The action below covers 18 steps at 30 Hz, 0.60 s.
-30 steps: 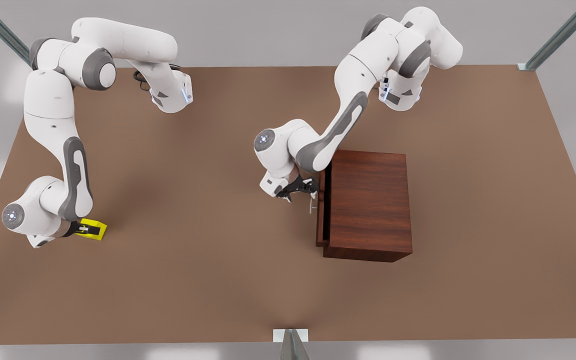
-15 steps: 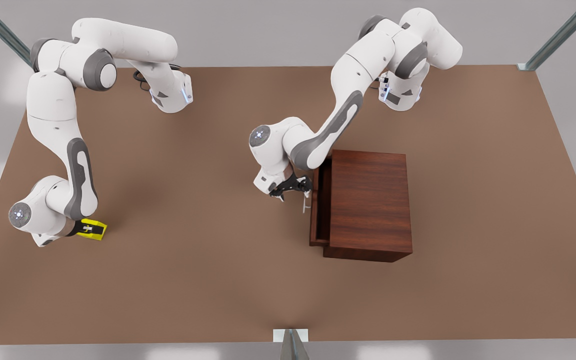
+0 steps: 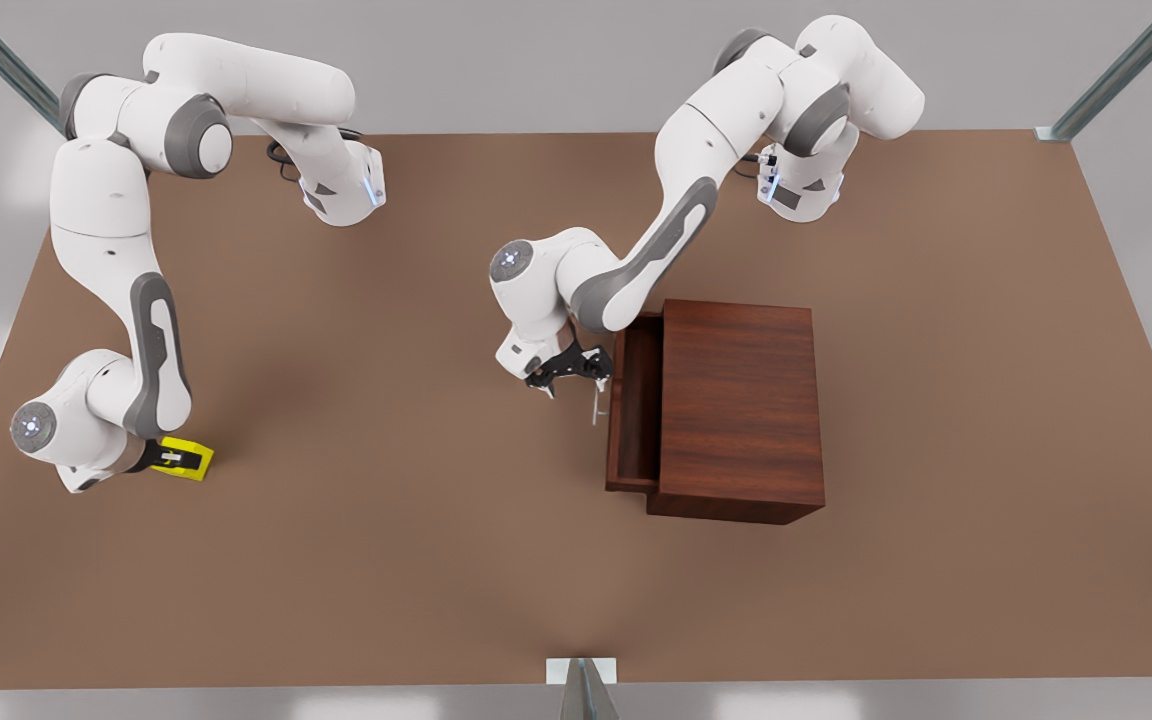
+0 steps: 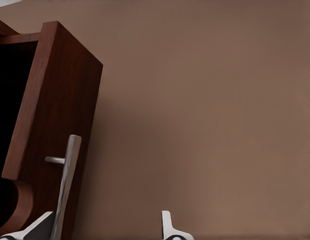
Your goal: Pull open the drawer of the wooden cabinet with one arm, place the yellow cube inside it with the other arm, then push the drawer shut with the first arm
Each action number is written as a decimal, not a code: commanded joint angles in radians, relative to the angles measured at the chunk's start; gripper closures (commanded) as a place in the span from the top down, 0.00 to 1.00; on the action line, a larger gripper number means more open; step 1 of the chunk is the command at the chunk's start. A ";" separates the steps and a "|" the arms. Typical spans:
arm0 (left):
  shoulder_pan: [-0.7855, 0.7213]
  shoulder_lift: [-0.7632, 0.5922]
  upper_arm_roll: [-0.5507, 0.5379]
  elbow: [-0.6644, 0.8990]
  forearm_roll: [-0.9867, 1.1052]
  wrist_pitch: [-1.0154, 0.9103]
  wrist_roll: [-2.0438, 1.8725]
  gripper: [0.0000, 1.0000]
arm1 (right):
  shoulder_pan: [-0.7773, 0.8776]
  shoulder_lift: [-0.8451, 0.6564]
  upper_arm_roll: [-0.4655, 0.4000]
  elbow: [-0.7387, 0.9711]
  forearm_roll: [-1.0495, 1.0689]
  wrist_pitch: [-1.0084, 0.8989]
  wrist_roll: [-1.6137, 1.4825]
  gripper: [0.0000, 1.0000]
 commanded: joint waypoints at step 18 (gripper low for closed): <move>-0.038 -0.017 -0.014 0.015 -0.011 -0.037 -0.025 1.00 | 0.001 -0.062 0.002 0.004 0.008 -0.042 0.040 0.76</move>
